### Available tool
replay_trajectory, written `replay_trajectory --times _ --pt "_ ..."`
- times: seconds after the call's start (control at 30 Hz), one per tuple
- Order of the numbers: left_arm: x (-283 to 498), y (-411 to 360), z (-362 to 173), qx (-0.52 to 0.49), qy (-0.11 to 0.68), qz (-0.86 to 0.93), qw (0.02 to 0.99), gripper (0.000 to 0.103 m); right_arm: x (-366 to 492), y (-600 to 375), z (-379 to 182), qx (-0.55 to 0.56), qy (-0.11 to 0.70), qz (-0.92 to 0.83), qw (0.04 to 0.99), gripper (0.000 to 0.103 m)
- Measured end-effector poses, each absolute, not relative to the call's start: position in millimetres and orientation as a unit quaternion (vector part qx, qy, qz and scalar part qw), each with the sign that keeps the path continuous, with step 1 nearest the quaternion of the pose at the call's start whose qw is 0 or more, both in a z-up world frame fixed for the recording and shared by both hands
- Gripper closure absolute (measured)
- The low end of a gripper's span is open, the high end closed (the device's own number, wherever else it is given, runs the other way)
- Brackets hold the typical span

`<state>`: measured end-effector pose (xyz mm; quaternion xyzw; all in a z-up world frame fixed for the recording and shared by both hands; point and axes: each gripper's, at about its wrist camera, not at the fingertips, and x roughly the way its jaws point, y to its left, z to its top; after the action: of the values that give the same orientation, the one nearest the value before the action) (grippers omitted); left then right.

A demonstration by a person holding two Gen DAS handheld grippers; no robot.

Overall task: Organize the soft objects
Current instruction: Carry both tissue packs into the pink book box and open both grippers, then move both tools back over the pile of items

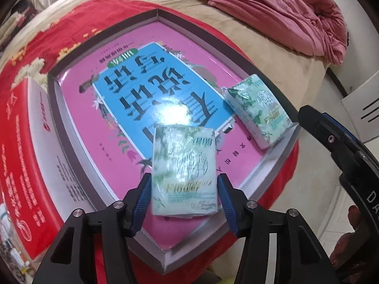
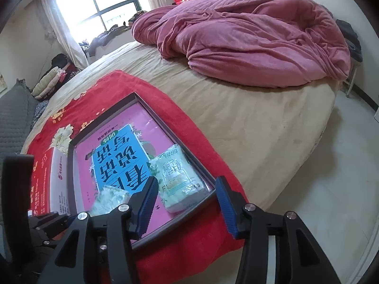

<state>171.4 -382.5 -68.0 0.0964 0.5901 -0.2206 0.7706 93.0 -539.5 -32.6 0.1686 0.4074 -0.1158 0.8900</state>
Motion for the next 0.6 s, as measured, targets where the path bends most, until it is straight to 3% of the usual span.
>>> replay_trajectory --times 0.33,0.4,0.6 --pt "158.0 -378.1 -57.1 0.096 0.579 -0.232 0.776 0.037 79.0 -536.2 -14.0 0.17 0.391 -0.12 0.896 0.05" --pt "153.2 -376.5 -50.5 0.095 0.572 -0.233 0.781 0.026 75.8 -535.5 -7.7 0.169 0.386 -0.121 0.899 0.05" --pt "138.8 -362.8 -21.1 0.077 0.549 -0.239 0.797 0.026 63.8 -532.5 13.9 0.164 0.365 -0.13 0.907 0.043"
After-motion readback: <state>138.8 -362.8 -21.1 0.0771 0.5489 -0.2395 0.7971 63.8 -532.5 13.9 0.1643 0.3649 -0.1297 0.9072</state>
